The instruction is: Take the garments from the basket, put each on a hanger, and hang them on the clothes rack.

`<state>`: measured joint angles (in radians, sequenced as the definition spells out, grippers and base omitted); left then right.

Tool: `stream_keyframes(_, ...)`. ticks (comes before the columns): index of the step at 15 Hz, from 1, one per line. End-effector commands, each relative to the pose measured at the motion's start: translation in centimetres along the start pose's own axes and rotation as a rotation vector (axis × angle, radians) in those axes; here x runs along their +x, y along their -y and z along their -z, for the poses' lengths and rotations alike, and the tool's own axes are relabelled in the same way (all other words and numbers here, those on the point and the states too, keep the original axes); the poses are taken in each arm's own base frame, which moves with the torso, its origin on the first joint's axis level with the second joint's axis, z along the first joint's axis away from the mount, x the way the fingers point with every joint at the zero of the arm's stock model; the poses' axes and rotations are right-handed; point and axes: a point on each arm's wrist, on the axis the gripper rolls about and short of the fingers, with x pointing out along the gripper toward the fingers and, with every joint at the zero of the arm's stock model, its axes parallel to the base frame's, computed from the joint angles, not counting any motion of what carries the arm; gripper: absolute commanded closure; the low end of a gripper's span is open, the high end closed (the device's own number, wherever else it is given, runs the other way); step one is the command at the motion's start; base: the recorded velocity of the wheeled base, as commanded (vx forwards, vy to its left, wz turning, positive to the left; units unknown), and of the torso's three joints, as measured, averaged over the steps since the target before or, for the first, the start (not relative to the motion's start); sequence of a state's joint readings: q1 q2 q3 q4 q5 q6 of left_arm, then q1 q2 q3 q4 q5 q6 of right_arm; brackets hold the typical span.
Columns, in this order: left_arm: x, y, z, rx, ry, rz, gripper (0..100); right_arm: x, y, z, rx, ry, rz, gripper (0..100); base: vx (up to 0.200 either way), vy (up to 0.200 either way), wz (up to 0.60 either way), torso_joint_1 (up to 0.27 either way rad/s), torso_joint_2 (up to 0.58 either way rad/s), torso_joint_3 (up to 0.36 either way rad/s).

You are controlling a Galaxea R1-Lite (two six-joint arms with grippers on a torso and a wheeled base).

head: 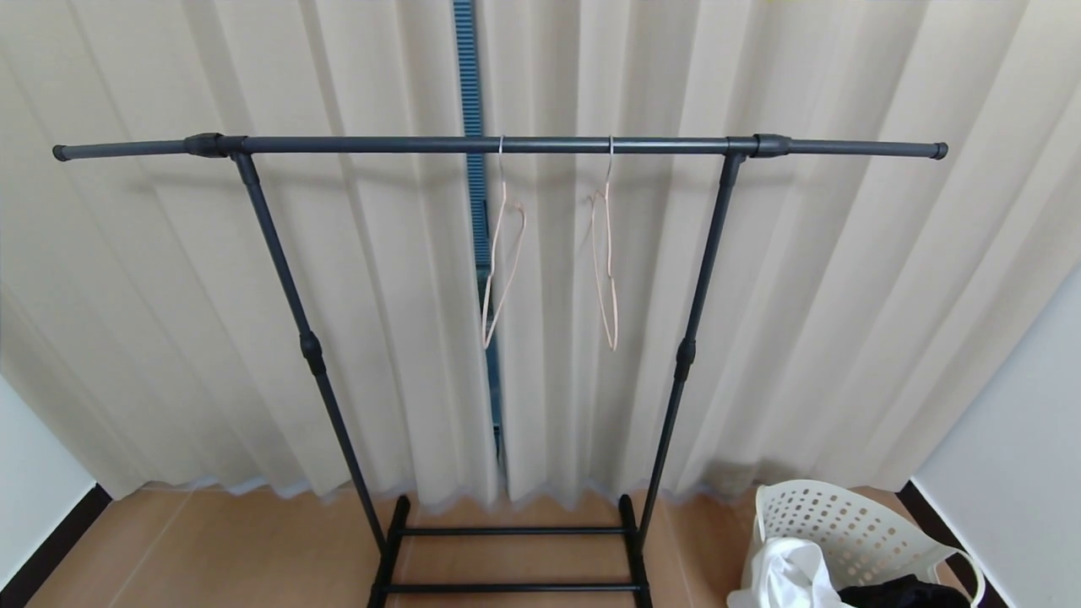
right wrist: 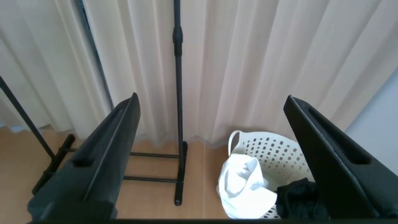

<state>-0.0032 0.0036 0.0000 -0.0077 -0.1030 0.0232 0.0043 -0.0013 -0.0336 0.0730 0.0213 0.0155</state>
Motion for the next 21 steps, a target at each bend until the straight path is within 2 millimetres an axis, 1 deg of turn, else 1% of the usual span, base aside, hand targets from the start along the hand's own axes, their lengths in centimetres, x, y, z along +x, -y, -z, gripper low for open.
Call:
stream_keyframes(1,0.01,0.00,0.00,0.000,-0.001,0.000,0,0.01,0.00,-0.02,0.000,0.000,-0.001,0,0.000,0.000,0.00,-0.217,0.54,0.325)
stream_keyframes(11,0.01,0.03,0.03,-0.002,-0.004,0.017,0,0.01,0.00,0.00,0.000,-0.002,-0.001,0,0.000,0.000,0.00,-0.198,0.53,0.332)
stream_keyframes(21,0.01,0.03,0.03,-0.001,-0.004,0.017,0,0.01,0.00,-0.02,0.001,0.000,0.001,0,0.000,0.000,0.00,-0.119,0.47,0.350)
